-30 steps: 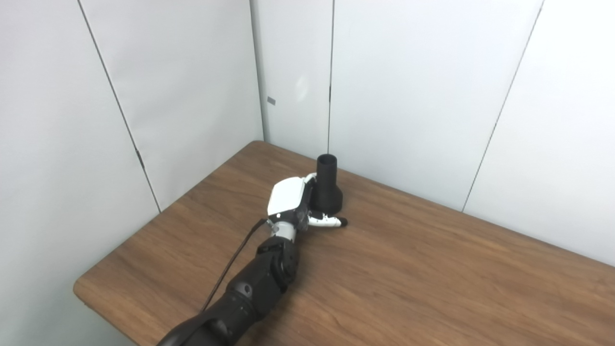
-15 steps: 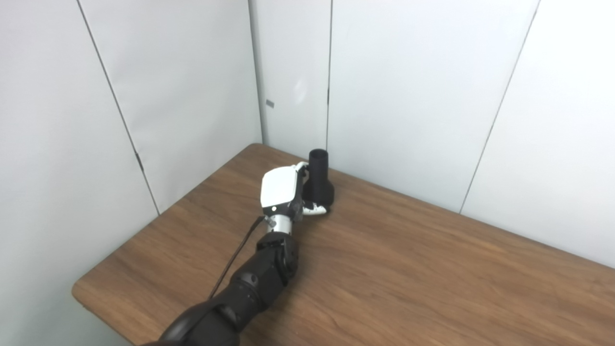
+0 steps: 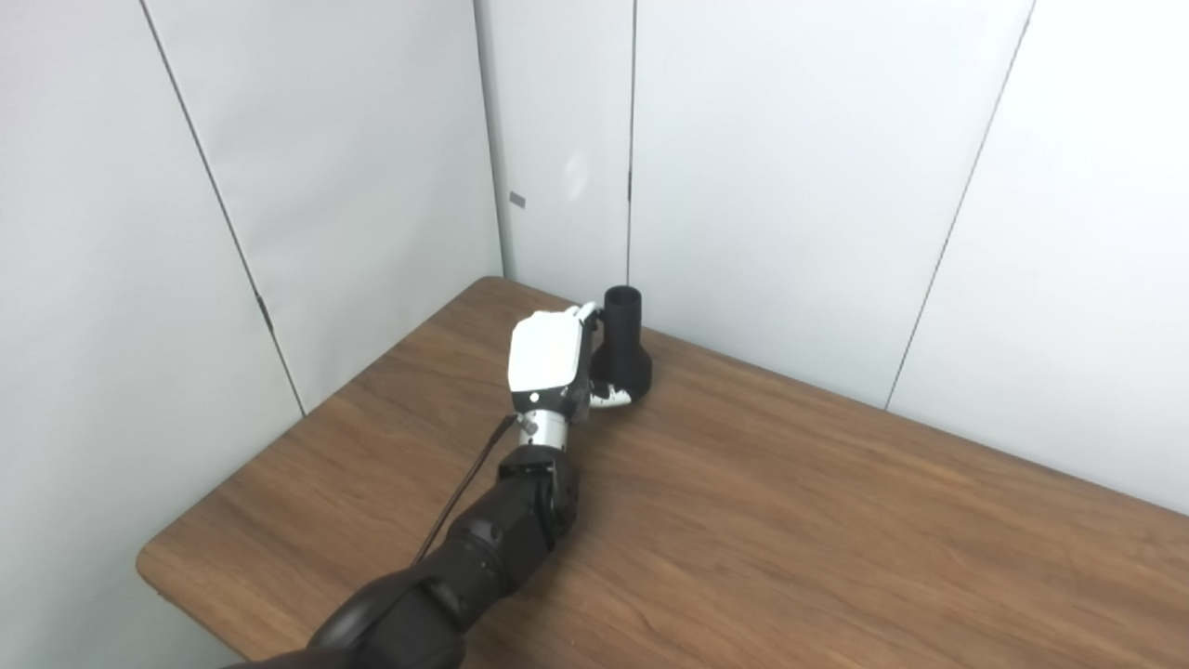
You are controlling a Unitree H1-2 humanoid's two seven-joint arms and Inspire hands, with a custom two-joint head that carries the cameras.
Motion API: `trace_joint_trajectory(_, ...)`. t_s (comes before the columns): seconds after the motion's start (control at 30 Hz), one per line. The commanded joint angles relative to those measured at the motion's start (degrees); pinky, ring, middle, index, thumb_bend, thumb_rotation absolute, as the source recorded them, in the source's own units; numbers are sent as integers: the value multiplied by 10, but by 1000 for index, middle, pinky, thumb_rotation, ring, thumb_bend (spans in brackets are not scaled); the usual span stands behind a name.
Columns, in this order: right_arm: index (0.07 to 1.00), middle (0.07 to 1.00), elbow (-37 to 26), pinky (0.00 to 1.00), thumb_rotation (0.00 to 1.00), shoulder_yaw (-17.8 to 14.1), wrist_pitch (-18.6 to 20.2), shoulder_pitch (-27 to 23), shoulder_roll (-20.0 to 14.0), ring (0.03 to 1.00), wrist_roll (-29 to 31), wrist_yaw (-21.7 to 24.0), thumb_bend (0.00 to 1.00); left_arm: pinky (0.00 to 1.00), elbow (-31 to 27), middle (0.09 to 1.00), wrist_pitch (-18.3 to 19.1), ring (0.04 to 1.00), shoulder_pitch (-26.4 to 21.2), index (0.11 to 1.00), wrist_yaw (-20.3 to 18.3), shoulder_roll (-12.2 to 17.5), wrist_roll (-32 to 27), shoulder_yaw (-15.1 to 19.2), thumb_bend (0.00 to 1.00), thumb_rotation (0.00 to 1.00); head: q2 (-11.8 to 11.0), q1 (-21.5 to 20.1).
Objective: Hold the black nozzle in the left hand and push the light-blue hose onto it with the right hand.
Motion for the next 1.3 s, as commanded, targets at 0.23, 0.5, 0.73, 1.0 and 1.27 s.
trace_joint_trajectory(0.23,630,668,-4,518,717,-1,1,5,0,638,7,3,659,783,31,668,-4,663,61,697,-7,-12,-1,-19,1000,218,2,1)
trace_joint_trajectory(0.5,632,670,-5,521,722,0,5,5,-2,639,3,4,628,847,-6,714,18,717,70,735,-63,-5,-7,-17,1000,347,2,1)
trace_joint_trajectory(0.73,627,662,-3,514,715,0,3,5,-4,629,0,4,610,896,-89,757,38,745,87,801,-166,6,-37,6,1000,409,4,1)
trace_joint_trajectory(1.0,629,661,-15,507,714,0,13,11,-4,625,-4,3,616,858,-91,779,45,744,73,800,-210,15,-41,10,1000,370,7,0)
trace_joint_trajectory(1.27,623,656,-11,503,711,0,7,12,-5,621,-5,3,603,874,-47,786,35,754,50,805,-202,14,-41,3,1000,371,5,-4)
